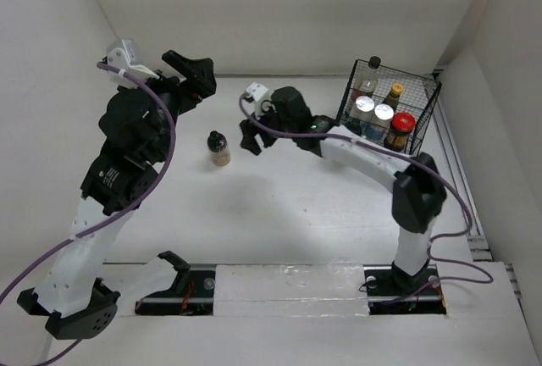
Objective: Organize the condiment bottles
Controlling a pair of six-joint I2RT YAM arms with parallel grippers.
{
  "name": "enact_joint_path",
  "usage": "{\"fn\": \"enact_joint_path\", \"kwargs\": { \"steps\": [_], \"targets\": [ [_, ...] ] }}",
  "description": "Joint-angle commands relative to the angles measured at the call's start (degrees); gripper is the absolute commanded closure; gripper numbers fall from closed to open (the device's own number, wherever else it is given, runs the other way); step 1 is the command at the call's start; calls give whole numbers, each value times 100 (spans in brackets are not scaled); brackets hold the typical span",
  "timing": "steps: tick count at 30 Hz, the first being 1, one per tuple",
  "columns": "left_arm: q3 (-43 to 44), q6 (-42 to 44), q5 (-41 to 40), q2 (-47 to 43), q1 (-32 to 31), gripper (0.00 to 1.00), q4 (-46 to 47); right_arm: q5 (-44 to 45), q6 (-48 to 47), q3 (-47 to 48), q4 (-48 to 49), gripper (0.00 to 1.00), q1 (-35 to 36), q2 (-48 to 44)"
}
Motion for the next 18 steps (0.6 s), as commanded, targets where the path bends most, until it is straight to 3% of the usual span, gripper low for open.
{"fn": "enact_joint_path", "kwargs": {
  "steps": [1,2,5,12,18],
  "targets": [
    [157,69,168,127,14,8,-24,-737,-460,891,491,21,397,644],
    [157,130,247,127,14,8,-24,-737,-513,1085,552,15,469,846],
    [157,201,362,127,14,8,47,-685,-575,1832,605,9,645,1585],
    [97,193,608,127,14,8,-59,-623,-575,3081,465,9,645,2702],
    [-133,192,740,127,14,8,-59,-518,-575,3803,289,29,645,3423]
  ]
}}
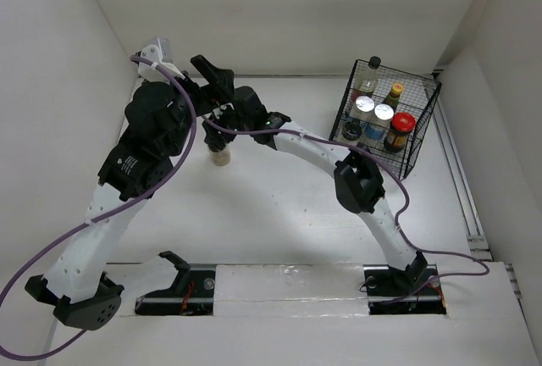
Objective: Organize the condiment bottles
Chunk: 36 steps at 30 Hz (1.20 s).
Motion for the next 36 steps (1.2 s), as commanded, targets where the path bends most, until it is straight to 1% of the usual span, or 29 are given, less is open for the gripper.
{"fn": "enact_joint_path", "kwargs": {
  "steps": [1,2,4,5,6,8,9,11,12,13,15,16,19,20,22,23,24,25,26,27,29,30,31,32,35,36],
  "targets": [
    [-141,50,133,-76,5,8,129,20,-1,354,232,31,-2,219],
    [-142,50,133,-76,5,8,129,20,61,354,285,34,-2,220],
    [-317,102,202,-76,5,8,190,204,114,354,356,48,-2,272],
    [-317,103,203,-76,5,8,191,257,114,354,356,52,50,272],
    [-387,51,203,-76,5,8,139,257,114,275,356,52,51,325],
    [-441,50,256,-76,5,8,138,257,114,135,408,47,51,325],
    [-441,50,256,-76,5,8,138,257,114,-84,461,52,51,195],
    [-441,50,98,-76,5,8,138,336,167,-366,697,71,51,53],
    [-441,50,98,-76,5,8,138,336,254,-654,777,81,51,-43],
    [-380,102,98,-76,5,8,138,397,307,-805,830,85,51,-279],
    [-317,103,-7,-7,5,8,138,398,308,-1156,970,89,51,-631],
    [-230,172,-8,-6,5,8,138,398,308,-1637,1032,92,51,-1120],
    [16,410,-148,116,5,8,375,459,308,-2439,1225,95,-2,-2027],
    [121,410,-253,213,5,8,375,459,403,-2955,1226,96,-89,-2674],
    [394,481,-307,301,5,8,375,407,553,-3441,1226,97,-282,-3328],
    [394,481,-307,302,5,8,375,407,693,-3931,1226,97,-353,-4010],
    [394,481,-150,363,5,8,454,494,746,-4153,1121,97,-432,-4339],
    [264,429,-70,363,5,8,559,590,747,-4373,903,99,-572,-4672],
    [28,341,61,415,5,8,743,852,825,-4740,735,99,-651,-5302],
    [25,340,63,416,5,8,823,855,896,-4909,577,99,-722,-5604],
    [-106,252,308,565,5,8,937,1258,896,-5147,-37,99,-968,-6158],
    [-107,191,396,652,5,8,938,1381,966,-5209,-275,99,-1099,-6588],
    [24,191,579,827,5,8,938,1469,1036,-5288,-503,99,-1240,-6775],
    [25,191,642,907,5,8,938,1470,1037,-5289,-862,99,-1615,-6942],
    [104,191,695,1101,-47,8,1043,1645,967,-5289,-1427,99,-2250,-7400],
    [104,191,695,1101,-48,8,1043,1646,915,-5289,-1663,99,-2704,-7487]
  ]
}}
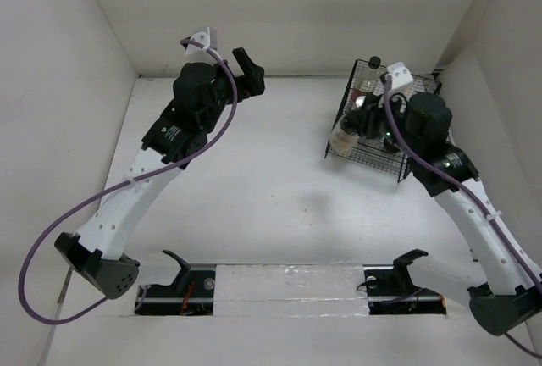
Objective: Organize the condiment bottles
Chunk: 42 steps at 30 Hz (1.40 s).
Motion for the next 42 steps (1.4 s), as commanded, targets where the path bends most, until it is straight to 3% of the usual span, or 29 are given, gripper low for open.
{"fn": "enact_joint_path", "kwargs": {
  "steps": [1,3,7,15,31,34,39,42],
  "targets": [
    [91,-43,219,13,-37,5,429,265,-52,-115,-914,100,-824,-153],
    [91,-43,167,162,-37,0,430,37,-105,-115,-1063,100,-1490,-224],
    [91,-43,166,302,-37,0,377,141,-105,60,-1257,100,-2151,-22],
    [-199,-175,368,303,-37,0,430,141,-105,227,-554,100,-2794,408],
    [-638,-298,816,505,-37,0,359,677,141,-1011,1334,100,-2795,936],
    [-709,-298,869,505,-37,0,412,677,141,-1231,1406,99,-2795,1051],
    [-822,-298,921,505,-37,0,359,677,246,-1600,1406,87,-2628,998],
    [-876,-298,984,505,-37,0,412,782,299,-1715,1406,89,-2479,998]
  ]
}}
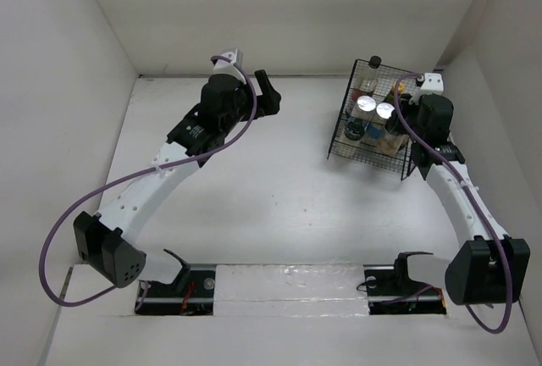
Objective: Organize the condiment bottles
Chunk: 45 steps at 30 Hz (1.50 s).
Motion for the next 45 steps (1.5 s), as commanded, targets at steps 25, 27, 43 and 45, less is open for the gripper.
{"fn": "enact_joint_path", "kwargs": {
  "steps": [25,27,43,45],
  "targets": [
    [30,-56,245,-72,-13,0,183,1295,84,-1008,1594,100,352,-371],
    [-22,-56,193,-72,-13,0,183,1450,84,-1219,1594,100,493,-537],
    [-76,-56,298,-125,-13,0,183,1259,347,-1301,356,92,600,-726],
    [-76,-56,298,-125,-13,0,183,925,287,-1159,180,88,494,-425]
  ]
}}
